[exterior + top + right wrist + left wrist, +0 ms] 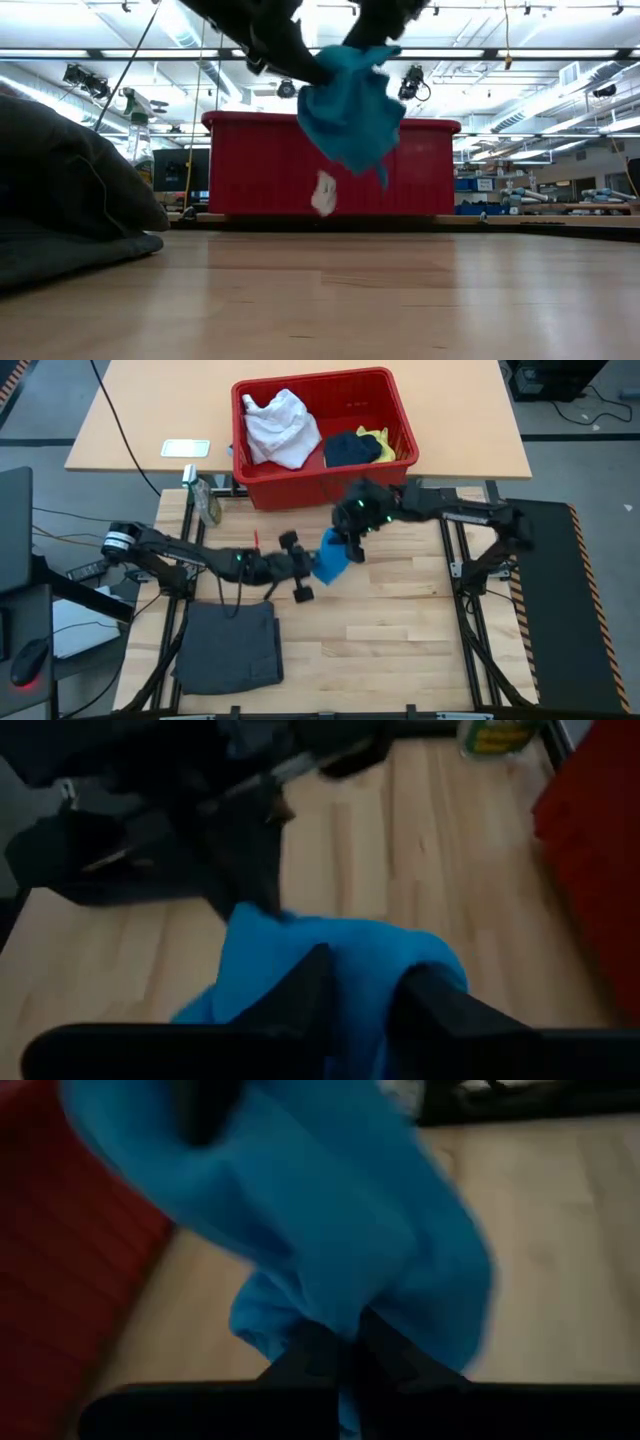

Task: Fold laundry
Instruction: Remove the light blue shorts from the red bin

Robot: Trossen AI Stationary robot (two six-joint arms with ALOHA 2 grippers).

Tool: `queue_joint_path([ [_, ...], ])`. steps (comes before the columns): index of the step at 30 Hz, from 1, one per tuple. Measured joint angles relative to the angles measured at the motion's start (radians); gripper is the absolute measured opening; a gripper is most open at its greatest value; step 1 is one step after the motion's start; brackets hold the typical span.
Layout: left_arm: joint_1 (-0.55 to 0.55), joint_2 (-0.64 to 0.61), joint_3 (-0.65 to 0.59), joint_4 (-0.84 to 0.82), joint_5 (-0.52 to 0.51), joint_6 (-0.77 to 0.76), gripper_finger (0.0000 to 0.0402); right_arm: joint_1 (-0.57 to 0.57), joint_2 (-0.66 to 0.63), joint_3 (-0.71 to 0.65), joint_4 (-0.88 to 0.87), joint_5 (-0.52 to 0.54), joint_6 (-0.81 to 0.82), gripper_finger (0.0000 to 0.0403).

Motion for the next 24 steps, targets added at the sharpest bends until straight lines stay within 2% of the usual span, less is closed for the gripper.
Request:
queue_joint_path([
  [7, -0.103, 0.139, 0.0, 0.013, -0.002, -0.218, 0.0012, 0.088, -0.238, -0.515, 0.553, 0.002, 0.182, 0.0081],
  [11, -0.121, 0.216, 0.0, 0.056, 0.043, -0.319, 0.0012, 0.139, -0.303, -0.706, 0.782, -0.004, 0.197, 0.0082],
  [14, -0.121, 0.251, 0.0, 0.092, 0.087, -0.363, 0.0013, 0.159, -0.322, -0.776, 0.8, -0.051, 0.151, 0.0083],
  [19, -0.12, 0.249, 0.0, 0.131, 0.083, -0.458, 0.0013, 0.186, -0.332, -0.808, 0.806, -0.15, 0.145, 0.0083],
  [20, -0.118, 0.247, 0.0, 0.13, 0.061, -0.477, 0.0013, 0.191, -0.33, -0.808, 0.806, -0.154, 0.141, 0.0083],
  [22, -0.109, 0.236, 0.0, 0.077, -0.054, -0.503, 0.0016, 0.202, -0.315, -0.808, 0.805, -0.113, 0.141, 0.0082],
  [24, -0.084, 0.234, 0.0, 0.005, -0.19, -0.527, 0.0027, 0.218, -0.283, -0.817, 0.822, 0.009, 0.132, 0.0081],
])
